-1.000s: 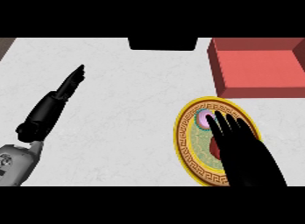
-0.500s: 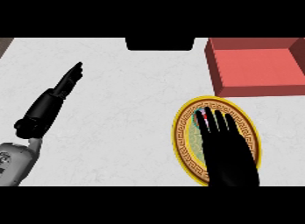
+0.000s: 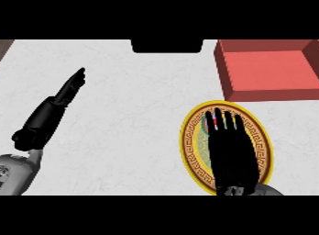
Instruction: Pick the bell pepper from the plate and place it in the cardboard box
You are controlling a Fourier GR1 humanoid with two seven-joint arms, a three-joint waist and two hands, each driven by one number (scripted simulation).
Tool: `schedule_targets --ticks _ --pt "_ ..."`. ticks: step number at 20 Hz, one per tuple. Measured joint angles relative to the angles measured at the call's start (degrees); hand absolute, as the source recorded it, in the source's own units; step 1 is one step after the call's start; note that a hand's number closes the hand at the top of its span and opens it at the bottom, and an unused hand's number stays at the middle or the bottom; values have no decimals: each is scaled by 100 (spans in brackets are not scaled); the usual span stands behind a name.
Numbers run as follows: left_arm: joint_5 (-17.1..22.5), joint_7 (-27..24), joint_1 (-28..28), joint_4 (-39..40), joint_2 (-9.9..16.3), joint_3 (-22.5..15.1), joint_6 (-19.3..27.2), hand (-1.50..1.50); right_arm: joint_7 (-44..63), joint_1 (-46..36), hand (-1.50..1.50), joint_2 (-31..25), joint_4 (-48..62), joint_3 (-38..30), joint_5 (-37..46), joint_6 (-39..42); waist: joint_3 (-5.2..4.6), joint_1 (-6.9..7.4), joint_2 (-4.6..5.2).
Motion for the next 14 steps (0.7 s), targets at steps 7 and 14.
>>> schedule_targets --ticks 7,14 --pt "-29 109 93 -218 21 232 -201 0 -292 280 -150 255 167 -269 442 219 3 0 1" --pt "-329 40 117 -93 -288 332 -273 0 -563 508 -150 530 648 -465 982 138 5 -5 8"
